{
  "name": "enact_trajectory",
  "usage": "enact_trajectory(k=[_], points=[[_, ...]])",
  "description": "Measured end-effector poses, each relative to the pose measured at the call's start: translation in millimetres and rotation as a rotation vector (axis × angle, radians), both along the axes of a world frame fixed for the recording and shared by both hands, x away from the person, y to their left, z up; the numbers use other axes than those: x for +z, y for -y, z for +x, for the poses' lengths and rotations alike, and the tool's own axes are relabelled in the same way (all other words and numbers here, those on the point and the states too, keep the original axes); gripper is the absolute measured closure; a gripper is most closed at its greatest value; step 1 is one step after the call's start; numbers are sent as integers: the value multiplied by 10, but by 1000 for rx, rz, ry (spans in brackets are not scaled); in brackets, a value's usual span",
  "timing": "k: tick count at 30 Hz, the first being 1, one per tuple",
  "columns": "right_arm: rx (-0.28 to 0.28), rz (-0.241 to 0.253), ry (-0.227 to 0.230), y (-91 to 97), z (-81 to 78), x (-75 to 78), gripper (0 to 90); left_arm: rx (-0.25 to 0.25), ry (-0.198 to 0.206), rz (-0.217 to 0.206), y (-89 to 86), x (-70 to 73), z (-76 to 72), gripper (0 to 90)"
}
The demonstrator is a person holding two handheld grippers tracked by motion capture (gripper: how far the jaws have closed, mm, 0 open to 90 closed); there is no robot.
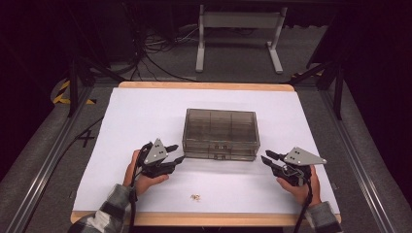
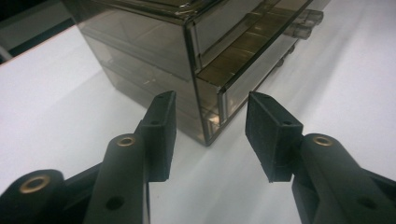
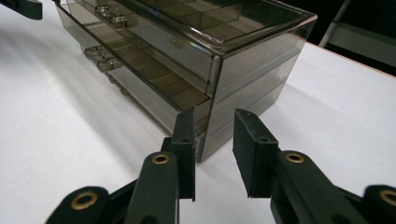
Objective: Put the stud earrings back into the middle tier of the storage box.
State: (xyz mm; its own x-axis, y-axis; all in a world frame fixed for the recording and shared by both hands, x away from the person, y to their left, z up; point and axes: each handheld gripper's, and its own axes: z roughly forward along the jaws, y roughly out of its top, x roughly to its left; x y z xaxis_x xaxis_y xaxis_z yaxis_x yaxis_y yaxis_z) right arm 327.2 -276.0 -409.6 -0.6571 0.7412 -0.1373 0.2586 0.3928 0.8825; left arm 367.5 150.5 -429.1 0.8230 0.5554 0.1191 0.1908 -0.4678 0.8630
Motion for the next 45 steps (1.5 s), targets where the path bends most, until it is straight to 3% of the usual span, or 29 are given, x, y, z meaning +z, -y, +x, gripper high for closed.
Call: enact_trajectory(k=[14,24,25,26,28,35,45], points=[[41,-37,-33,-151,37,-105,689,-2,-26,23,71,-80,30,532],[58,-40,-37,-225,44,-133,716,-14,-46,24,85,-103,30,587],[57,-40,-39,-226,44,-132,716,-33,-55,17,82,-104,28,592],[57,-38,-39,-226,44,-134,718,-58,-55,18,92,-104,14,632],[58,-39,-38,-226,41,-135,719,-49,-25,55,139,-98,-25,613],[55,-42,-34,-217,35,-138,768,-56,-30,52,124,-99,-22,617],[70,-42,-41,-174,20,-133,835,-64,-30,61,94,-85,-45,757]])
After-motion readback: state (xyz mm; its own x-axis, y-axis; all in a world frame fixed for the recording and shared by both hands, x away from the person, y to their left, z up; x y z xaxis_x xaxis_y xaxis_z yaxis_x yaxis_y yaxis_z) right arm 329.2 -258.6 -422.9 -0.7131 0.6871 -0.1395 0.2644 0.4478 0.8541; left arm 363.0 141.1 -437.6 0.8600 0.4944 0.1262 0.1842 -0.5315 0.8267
